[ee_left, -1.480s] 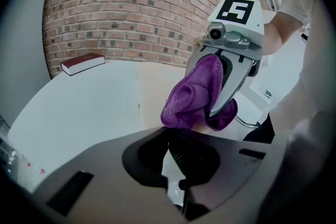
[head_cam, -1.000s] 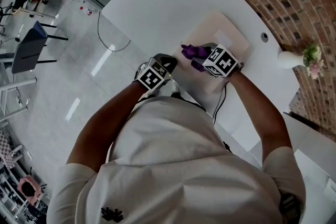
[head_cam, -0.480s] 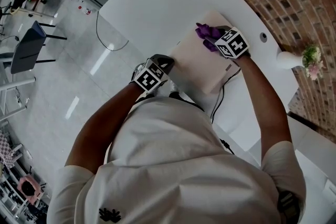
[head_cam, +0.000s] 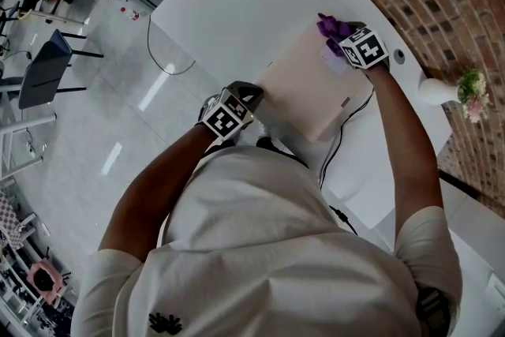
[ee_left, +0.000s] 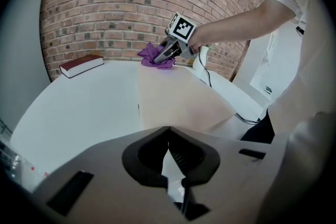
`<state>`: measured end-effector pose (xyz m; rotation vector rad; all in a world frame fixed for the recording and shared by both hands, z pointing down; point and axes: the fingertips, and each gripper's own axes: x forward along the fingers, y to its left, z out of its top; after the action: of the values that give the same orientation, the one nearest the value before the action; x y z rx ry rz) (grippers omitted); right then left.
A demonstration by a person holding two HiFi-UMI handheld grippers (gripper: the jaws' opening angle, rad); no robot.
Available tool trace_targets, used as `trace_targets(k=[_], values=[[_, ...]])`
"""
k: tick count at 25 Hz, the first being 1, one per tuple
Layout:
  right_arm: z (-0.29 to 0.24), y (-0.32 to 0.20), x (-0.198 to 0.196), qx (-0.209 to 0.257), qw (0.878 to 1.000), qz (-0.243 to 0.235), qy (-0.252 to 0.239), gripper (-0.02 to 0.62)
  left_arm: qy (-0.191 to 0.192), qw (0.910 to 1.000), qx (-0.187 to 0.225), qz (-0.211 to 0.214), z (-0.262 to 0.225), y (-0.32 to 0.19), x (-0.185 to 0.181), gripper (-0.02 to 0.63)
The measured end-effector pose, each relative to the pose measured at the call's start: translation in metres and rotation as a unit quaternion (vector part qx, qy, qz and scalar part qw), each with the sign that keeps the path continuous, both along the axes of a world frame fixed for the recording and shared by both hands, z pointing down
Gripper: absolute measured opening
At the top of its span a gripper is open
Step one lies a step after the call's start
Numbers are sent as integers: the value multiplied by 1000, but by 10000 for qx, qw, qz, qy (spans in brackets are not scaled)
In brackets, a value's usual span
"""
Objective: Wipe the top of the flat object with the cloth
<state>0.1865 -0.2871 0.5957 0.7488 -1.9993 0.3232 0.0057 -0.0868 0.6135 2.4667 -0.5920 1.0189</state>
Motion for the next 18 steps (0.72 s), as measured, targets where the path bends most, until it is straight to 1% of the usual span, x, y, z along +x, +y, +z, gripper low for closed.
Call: trace_targets(k=[3, 6, 9, 13, 18], values=[[2, -9, 7, 41, 9998, 174, 64, 126, -6, 10000, -10, -3, 0, 0, 0, 25], [-3, -10, 6, 154, 9996, 245, 49, 126, 2, 10000, -11, -13, -1, 1, 0, 25], [-19, 0, -5, 274, 9992, 214, -198, 126, 31, 10000, 7, -4, 0, 1, -1, 25], [-44, 36, -34, 241, 9972, -136, -689, 126, 31, 10000, 4, 33, 1, 1, -1, 25], [-56, 105, -75, -115, 9928, -709, -956, 126, 73, 10000, -7, 63, 1, 2, -2, 25]])
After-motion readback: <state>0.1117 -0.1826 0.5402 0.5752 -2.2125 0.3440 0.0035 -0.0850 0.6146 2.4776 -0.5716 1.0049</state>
